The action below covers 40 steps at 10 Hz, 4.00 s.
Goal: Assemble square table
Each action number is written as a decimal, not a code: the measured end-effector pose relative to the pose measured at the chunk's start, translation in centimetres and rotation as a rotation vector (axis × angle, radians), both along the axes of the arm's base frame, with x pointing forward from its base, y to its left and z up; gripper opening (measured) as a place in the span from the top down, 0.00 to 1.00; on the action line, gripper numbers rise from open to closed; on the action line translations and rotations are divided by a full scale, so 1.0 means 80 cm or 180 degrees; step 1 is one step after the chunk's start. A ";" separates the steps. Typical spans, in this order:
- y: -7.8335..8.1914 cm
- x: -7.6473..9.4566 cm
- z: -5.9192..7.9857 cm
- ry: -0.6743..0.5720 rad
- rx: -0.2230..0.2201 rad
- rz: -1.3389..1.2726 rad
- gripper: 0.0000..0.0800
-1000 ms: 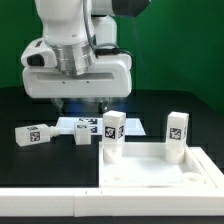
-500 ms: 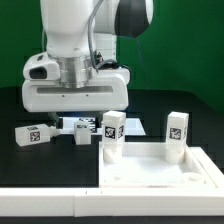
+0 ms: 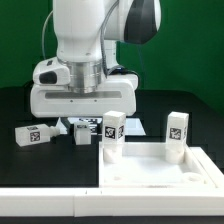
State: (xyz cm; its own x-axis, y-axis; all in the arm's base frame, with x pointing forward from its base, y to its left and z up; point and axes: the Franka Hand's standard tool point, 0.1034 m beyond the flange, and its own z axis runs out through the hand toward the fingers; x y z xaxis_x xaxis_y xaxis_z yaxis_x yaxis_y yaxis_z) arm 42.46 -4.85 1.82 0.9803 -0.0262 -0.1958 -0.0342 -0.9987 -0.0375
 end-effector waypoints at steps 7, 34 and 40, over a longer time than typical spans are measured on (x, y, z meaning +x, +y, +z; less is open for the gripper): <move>0.000 -0.003 0.001 0.0007 -0.0088 -0.1090 0.65; -0.020 0.016 0.033 0.1577 0.0957 -0.1172 0.19; -0.014 -0.022 0.012 0.1863 0.0953 -0.1286 0.19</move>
Offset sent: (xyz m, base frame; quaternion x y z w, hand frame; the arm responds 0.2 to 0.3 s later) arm 0.0017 -0.0067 0.0086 -0.0662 0.0185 0.0638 0.9956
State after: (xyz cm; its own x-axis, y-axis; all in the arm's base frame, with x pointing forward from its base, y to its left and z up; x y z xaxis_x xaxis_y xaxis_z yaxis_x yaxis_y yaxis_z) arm 40.67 -5.94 2.79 0.6403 -0.2243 -0.7346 -0.4915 -0.8546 -0.1675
